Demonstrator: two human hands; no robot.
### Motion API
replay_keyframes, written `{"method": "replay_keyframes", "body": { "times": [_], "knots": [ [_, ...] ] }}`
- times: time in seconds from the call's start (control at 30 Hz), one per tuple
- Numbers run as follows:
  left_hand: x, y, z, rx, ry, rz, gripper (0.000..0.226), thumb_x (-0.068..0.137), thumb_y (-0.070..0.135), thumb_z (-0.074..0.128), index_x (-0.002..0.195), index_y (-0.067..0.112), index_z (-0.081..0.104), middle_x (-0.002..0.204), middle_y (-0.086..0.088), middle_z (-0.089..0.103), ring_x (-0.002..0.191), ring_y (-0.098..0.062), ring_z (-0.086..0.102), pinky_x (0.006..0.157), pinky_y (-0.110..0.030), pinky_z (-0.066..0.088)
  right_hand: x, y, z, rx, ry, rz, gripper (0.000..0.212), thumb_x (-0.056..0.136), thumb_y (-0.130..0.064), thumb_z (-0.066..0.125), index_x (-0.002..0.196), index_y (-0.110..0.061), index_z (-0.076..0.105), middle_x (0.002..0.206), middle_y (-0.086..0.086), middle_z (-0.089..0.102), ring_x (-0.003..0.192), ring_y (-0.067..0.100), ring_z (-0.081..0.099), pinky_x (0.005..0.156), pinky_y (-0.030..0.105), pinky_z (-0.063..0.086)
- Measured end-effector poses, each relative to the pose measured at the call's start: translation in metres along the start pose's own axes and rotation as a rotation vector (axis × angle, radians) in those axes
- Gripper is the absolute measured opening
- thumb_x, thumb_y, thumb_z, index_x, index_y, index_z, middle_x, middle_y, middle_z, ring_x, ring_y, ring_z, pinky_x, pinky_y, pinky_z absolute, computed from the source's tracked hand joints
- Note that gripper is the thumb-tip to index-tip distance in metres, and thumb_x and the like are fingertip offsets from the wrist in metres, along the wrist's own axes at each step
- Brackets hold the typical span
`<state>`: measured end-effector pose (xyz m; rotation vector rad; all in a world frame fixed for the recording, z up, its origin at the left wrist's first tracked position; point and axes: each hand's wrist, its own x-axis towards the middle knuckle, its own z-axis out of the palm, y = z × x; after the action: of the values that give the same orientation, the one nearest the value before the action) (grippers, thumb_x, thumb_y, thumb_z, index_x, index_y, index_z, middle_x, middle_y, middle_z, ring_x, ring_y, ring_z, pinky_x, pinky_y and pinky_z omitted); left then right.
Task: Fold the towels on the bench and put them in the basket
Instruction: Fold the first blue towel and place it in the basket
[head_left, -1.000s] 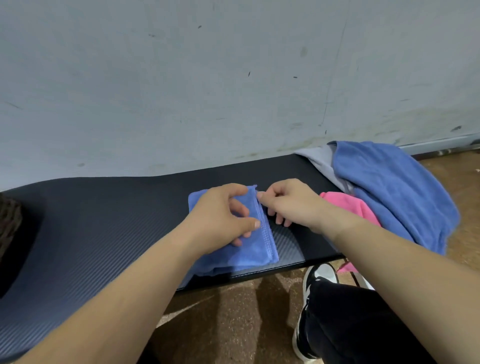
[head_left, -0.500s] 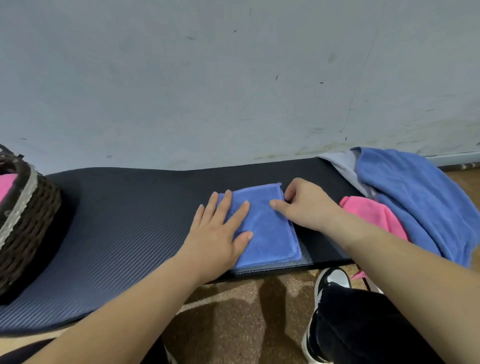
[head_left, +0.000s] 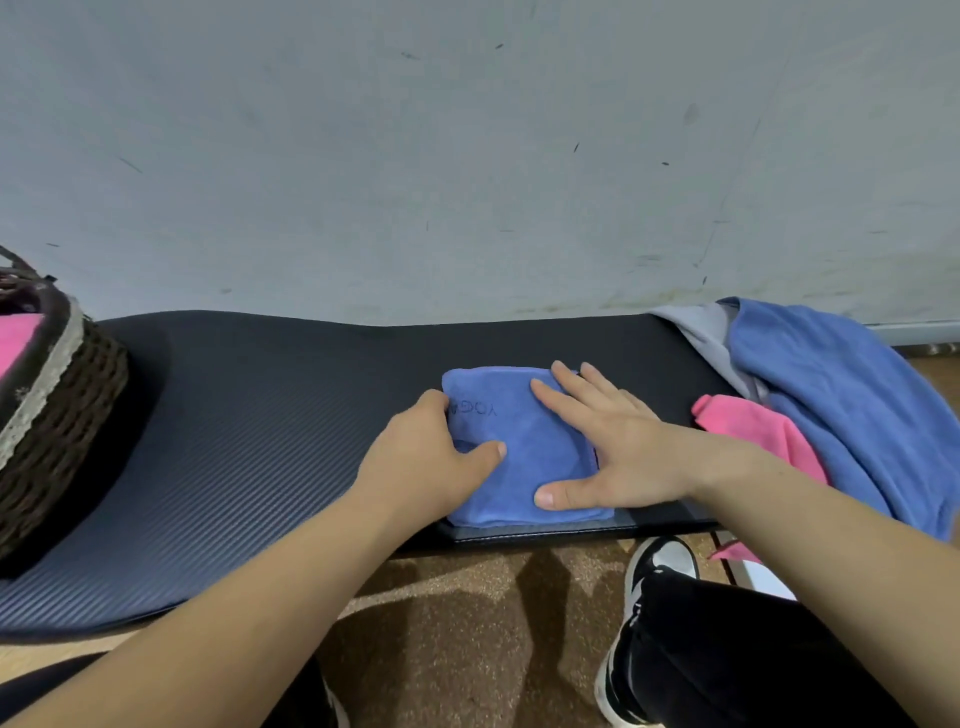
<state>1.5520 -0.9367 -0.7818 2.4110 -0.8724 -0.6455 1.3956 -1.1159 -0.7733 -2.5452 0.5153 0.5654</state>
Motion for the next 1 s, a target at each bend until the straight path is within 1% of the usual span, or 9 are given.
{"method": "replay_keyframes", "body": {
  "times": [0.13, 0.23, 0.33, 0.57, 0.63, 0.77, 0.83, 0.9, 1.0],
  "knots": [
    [-0.002, 0.006, 0.001, -0.181, -0.006, -0.001, 0.053, 0.078, 0.038, 0.079, 0.122, 0.028, 0.050, 0.104, 0.015, 0.065, 0.093, -0.010, 0.066, 0.079, -0.033, 0.055, 0.006, -0.003, 0.011, -0.023, 0.013, 0.007, 0.117, 0.077, -0.082, 0.059, 0.157, -0.046, -0.018, 0.162, -0.017, -0.036, 0.147, 0.008, -0.038, 0.125, 0.051, -0.012],
    [0.002, 0.009, -0.013, -0.234, 0.007, -0.013, 0.051, 0.076, 0.029, 0.075, 0.122, 0.031, 0.053, 0.090, 0.012, 0.067, 0.082, -0.007, 0.066, 0.071, -0.029, 0.053, 0.006, -0.005, 0.009, 0.043, 0.021, 0.006, 0.113, 0.078, -0.082, 0.059, 0.158, -0.047, -0.014, 0.164, -0.019, -0.031, 0.149, 0.005, -0.034, 0.125, 0.051, -0.013],
    [0.006, 0.011, -0.036, -0.070, 0.036, 0.008, 0.050, 0.076, 0.027, 0.069, 0.122, 0.035, 0.052, 0.081, 0.013, 0.066, 0.076, -0.006, 0.065, 0.062, -0.027, 0.048, 0.003, -0.006, 0.006, 0.096, 0.043, -0.013, 0.110, 0.079, -0.079, 0.061, 0.159, -0.048, -0.009, 0.166, -0.021, -0.023, 0.150, 0.002, -0.028, 0.125, 0.052, -0.013],
    [-0.012, 0.041, -0.039, 0.243, 0.027, 0.195, 0.065, 0.084, 0.038, 0.065, 0.144, 0.032, 0.041, 0.106, 0.010, 0.062, 0.093, -0.017, 0.060, 0.078, -0.037, 0.054, 0.008, -0.006, 0.013, 0.123, 0.056, -0.021, 0.121, 0.077, -0.079, 0.064, 0.161, -0.038, -0.013, 0.167, -0.024, -0.018, 0.150, -0.002, -0.025, 0.122, 0.056, -0.018],
    [-0.014, 0.049, -0.031, 0.183, -0.028, 0.257, 0.060, 0.090, 0.046, 0.065, 0.143, 0.025, 0.046, 0.096, 0.009, 0.065, 0.088, -0.016, 0.063, 0.079, -0.038, 0.055, 0.009, -0.006, 0.015, 0.125, 0.060, -0.017, 0.124, 0.076, -0.080, 0.063, 0.161, -0.035, -0.015, 0.166, -0.025, -0.018, 0.150, -0.001, -0.026, 0.122, 0.056, -0.018],
    [-0.005, 0.045, -0.022, 0.025, -0.130, 0.290, 0.031, 0.098, 0.022, 0.057, 0.127, 0.013, 0.060, 0.087, -0.007, 0.070, 0.079, -0.024, 0.064, 0.081, -0.046, 0.054, 0.011, -0.003, 0.019, 0.137, 0.091, -0.037, 0.124, 0.072, -0.082, 0.063, 0.159, -0.042, -0.016, 0.167, -0.026, -0.018, 0.151, 0.001, -0.024, 0.121, 0.058, -0.017],
    [0.001, 0.037, -0.020, 0.082, -0.123, 0.335, 0.035, 0.095, 0.025, 0.063, 0.130, 0.020, 0.061, 0.092, 0.000, 0.066, 0.081, -0.018, 0.061, 0.081, -0.038, 0.053, 0.011, -0.001, 0.019, 0.142, 0.104, -0.042, 0.123, 0.073, -0.082, 0.063, 0.159, -0.043, -0.016, 0.167, -0.025, -0.016, 0.152, 0.001, -0.023, 0.122, 0.058, -0.016],
    [0.007, 0.031, -0.015, 0.190, -0.060, 0.419, 0.053, 0.091, 0.040, 0.069, 0.141, 0.031, 0.055, 0.111, 0.009, 0.053, 0.097, -0.012, 0.055, 0.088, -0.030, 0.049, 0.010, -0.001, 0.019, 0.148, 0.115, -0.060, 0.120, 0.075, -0.080, 0.064, 0.158, -0.047, -0.016, 0.168, -0.024, -0.015, 0.153, 0.002, -0.022, 0.122, 0.059, -0.016],
    [0.008, 0.023, -0.001, 0.284, 0.009, 0.546, 0.070, 0.086, 0.056, 0.061, 0.150, 0.029, 0.048, 0.142, 0.004, 0.042, 0.126, -0.021, 0.044, 0.104, -0.038, 0.045, 0.009, 0.002, 0.014, 0.156, 0.100, -0.086, 0.115, 0.079, -0.072, 0.070, 0.158, -0.049, -0.011, 0.169, -0.022, -0.013, 0.154, 0.005, -0.020, 0.123, 0.055, -0.013]
  ]
}}
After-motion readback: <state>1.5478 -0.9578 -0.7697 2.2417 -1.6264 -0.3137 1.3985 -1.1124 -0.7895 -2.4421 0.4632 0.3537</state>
